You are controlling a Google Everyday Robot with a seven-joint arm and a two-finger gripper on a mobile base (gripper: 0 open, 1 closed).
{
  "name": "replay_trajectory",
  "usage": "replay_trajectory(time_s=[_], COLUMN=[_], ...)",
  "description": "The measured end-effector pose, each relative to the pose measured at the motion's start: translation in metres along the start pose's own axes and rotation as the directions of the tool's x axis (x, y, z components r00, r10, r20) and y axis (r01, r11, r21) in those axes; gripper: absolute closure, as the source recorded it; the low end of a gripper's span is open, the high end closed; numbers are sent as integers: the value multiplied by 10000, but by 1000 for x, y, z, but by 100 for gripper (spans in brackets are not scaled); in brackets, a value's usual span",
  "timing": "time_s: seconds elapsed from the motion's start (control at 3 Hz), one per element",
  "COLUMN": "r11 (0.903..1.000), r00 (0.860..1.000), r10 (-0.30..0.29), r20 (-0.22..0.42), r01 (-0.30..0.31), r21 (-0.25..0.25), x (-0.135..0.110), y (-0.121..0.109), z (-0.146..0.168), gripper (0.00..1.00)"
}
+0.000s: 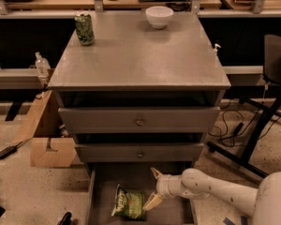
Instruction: Pick green jalapeno chip bag from bottom drawer and place on counter
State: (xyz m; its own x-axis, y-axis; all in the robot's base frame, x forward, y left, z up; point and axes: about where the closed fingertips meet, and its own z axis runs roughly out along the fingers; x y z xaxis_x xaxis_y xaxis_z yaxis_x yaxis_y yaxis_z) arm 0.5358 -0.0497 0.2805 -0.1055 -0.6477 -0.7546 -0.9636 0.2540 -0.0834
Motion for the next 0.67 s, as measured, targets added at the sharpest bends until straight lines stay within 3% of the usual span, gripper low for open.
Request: replay_trajectory(time_s=[0.67], r11=[9948], r00=[9994], r10=[220], r20=[279], r01=[-191], r21=[-1004], x=[17], y=[17], z=[85], gripper=[0])
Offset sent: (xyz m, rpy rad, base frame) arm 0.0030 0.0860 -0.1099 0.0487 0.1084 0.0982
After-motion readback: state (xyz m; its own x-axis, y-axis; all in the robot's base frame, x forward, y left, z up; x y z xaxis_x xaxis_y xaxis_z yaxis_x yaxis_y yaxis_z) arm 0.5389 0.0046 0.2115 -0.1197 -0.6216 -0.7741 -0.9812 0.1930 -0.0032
